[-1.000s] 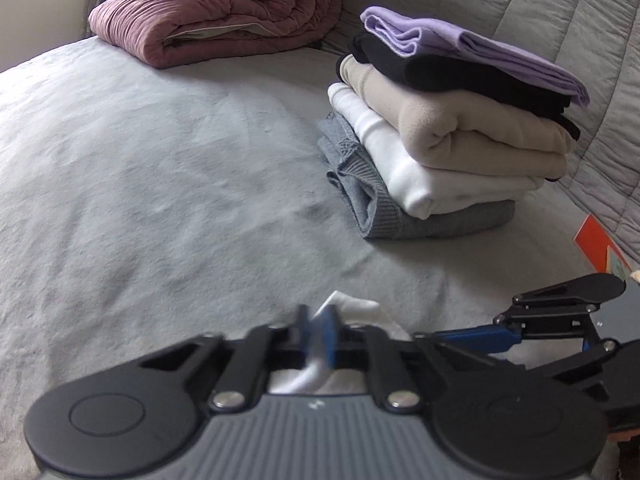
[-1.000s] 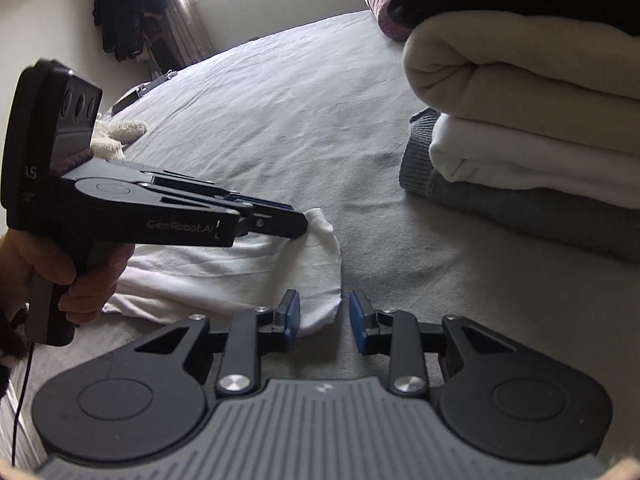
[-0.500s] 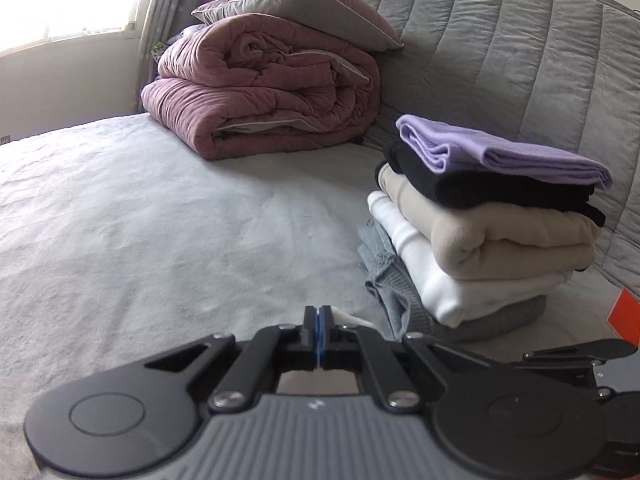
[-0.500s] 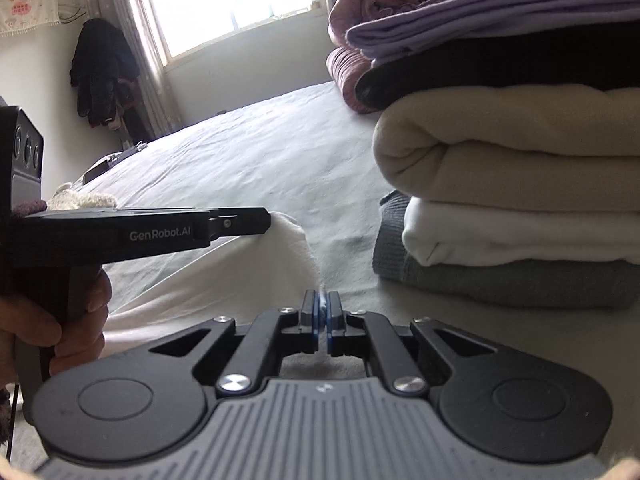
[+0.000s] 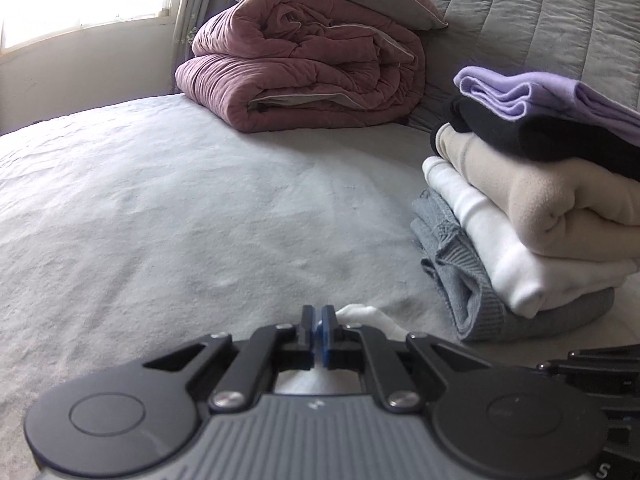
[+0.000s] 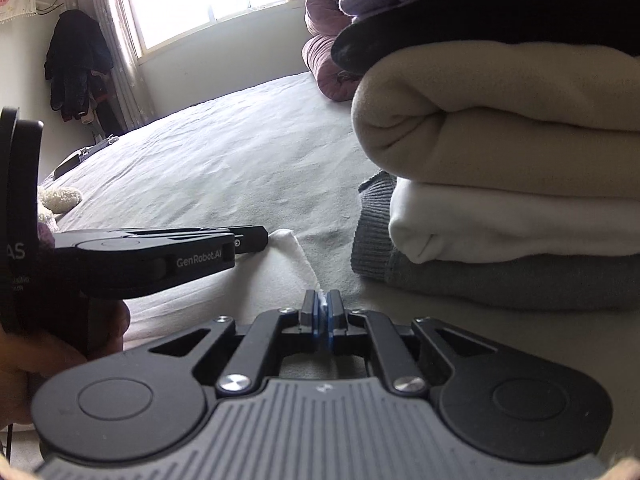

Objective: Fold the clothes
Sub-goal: 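Lay the cuff down on the bed and open both grippers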

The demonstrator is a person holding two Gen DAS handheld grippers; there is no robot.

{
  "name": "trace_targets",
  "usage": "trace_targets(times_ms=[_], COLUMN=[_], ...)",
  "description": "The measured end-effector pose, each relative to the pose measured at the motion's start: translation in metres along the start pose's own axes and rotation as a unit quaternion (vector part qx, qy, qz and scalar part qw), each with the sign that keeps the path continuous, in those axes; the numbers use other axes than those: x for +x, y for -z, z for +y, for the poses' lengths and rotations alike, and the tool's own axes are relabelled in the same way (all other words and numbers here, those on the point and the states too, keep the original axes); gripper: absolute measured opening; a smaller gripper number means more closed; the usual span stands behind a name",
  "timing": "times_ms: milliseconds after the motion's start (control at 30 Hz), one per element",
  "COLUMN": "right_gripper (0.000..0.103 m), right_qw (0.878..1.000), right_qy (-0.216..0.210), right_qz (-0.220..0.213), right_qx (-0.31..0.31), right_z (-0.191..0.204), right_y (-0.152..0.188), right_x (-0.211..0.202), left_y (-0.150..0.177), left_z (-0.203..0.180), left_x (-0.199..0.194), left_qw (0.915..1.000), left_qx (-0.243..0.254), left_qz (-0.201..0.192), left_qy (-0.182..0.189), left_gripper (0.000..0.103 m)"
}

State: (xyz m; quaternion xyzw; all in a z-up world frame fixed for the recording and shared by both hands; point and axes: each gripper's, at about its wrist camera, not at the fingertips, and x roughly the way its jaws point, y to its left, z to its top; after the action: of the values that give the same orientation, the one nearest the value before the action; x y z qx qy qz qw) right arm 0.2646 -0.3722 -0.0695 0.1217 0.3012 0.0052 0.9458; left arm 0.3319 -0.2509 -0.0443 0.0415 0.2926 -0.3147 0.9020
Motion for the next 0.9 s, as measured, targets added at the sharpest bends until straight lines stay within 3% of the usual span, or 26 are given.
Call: trace_targets(times_ms=[133,267,400,533,733,900], right_gripper=[0.017,0.021,0.033,0.038,0.039,0.037], right_qw=[1.000,0.998,0.995,0.982,0.962,0.950], right_qy=[-0.018,-0.032,-0.055,-0.126,-0.203,-0.238], right_qz=[0.007,0.020,0.043,0.084,0.115,0.132], right_qx=[0.024,0.052,0.071,0.109,0.139,0.150], right_z=[-0.006,-0.011,-0.013,-0.014,-0.017,-0.019], right_y=[-0.001,-0.007,-0.010,-0.007,0.001,0.010], right_x=[-0.004,-0.012,-0.019,-0.011,-0.008,-0.015], left_y=[0.000,0.003,0.009,0.021,0.049,0.079], left_z=[0.006,0.021,0.036,0.050,0.077,0.098], left_x=[-0.024,-0.053,-0.087,-0.123,-0.180,-0.219], left_qw=[0.9999,1.0000,0.9997,0.9987,0.9962,0.9933], left_qx=[0.009,0.000,-0.006,-0.006,-0.025,-0.037], left_qz=[0.005,0.006,0.004,-0.003,-0.010,-0.003], left_qy=[0.000,-0.006,-0.023,-0.050,-0.083,-0.110], left_gripper=[0.023,0.031,0.034,0.036,0.036,0.036])
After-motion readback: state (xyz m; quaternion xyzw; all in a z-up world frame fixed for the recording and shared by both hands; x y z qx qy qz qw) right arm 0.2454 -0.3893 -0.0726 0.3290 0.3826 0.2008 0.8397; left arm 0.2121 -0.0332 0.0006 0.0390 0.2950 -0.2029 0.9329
